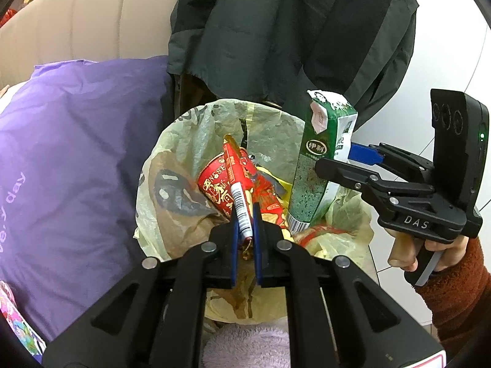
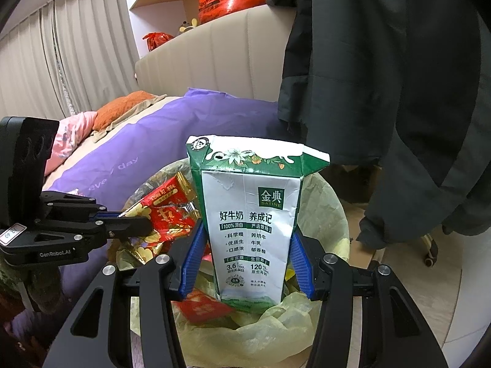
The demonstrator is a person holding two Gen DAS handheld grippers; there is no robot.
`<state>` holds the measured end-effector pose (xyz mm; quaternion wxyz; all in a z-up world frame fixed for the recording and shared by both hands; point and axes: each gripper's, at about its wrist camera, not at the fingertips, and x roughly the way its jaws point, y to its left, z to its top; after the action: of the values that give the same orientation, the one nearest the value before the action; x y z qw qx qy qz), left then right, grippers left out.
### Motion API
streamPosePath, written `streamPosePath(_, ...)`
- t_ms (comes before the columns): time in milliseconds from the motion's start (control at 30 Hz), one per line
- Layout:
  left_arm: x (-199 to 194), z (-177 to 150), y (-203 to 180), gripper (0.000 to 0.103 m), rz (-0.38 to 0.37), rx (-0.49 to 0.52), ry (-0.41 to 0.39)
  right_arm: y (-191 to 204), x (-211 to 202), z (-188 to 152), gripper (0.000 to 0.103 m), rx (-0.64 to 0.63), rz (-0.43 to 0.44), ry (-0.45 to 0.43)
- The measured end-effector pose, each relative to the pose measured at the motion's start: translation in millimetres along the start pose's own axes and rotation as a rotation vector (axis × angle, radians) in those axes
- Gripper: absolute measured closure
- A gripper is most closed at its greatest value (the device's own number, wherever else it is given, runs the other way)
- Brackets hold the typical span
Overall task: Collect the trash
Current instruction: 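Carry the red wrapper and milk carton over the bin and release both, then move both tools back over the bed toward the orange bag and tissue pack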
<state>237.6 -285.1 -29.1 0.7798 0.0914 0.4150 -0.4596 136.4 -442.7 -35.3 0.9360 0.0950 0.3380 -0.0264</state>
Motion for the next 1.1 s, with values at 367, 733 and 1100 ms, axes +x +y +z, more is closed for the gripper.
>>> streamPosePath(367,-31.5,-3.1,7.8,0.059,-0.020,-0.072,-0.104,5.6,-9.8,1.5,0.043,0.020,-0.035,-0.005)
streamPosePath(733,-111.4,-41.4,40.1,0.054,0.149,-0.152,-0.204,49.8,-34.4,4.8,0.042,-0.022,-0.014,-0.037)
streamPosePath(1100,-236.8,-158.1,124.2,0.054,0.464,-0.241,-0.249,175.0,-23.5,-11.4,0.040,-0.239,0.172,-0.012)
